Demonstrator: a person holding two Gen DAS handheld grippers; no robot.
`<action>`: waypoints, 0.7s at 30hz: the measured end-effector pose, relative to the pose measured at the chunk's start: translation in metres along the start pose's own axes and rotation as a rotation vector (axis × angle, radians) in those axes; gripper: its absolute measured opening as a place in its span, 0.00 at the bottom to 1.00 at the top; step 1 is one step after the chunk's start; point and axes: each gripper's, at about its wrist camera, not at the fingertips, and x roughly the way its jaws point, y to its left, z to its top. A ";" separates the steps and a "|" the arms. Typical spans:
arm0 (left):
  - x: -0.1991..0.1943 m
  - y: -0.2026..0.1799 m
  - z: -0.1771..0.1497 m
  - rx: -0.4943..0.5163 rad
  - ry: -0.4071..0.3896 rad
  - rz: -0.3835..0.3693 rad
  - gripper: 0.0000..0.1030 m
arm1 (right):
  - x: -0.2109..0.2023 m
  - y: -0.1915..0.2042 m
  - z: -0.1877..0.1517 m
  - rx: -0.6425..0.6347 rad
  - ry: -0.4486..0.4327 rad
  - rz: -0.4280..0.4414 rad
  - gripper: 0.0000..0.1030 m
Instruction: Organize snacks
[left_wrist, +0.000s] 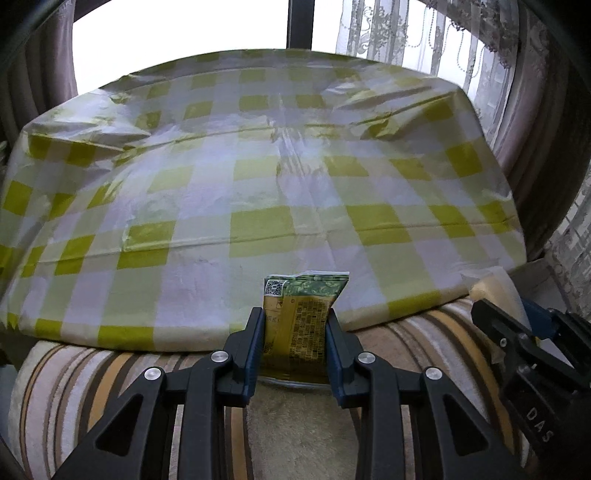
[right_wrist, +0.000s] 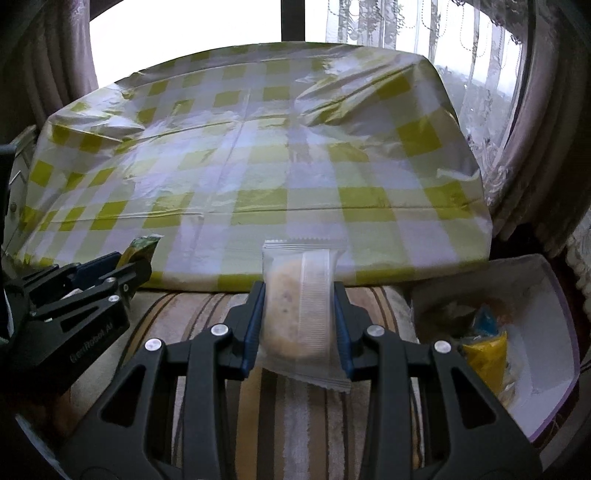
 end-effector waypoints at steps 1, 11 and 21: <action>0.001 0.000 -0.001 -0.001 0.002 0.004 0.30 | 0.002 0.001 -0.001 -0.003 0.003 -0.002 0.37; 0.002 -0.002 -0.001 0.015 -0.003 0.022 0.30 | 0.011 0.002 -0.003 -0.009 0.032 0.010 0.37; 0.005 -0.003 -0.001 0.021 0.008 0.021 0.30 | 0.014 0.001 -0.003 -0.009 0.050 0.016 0.37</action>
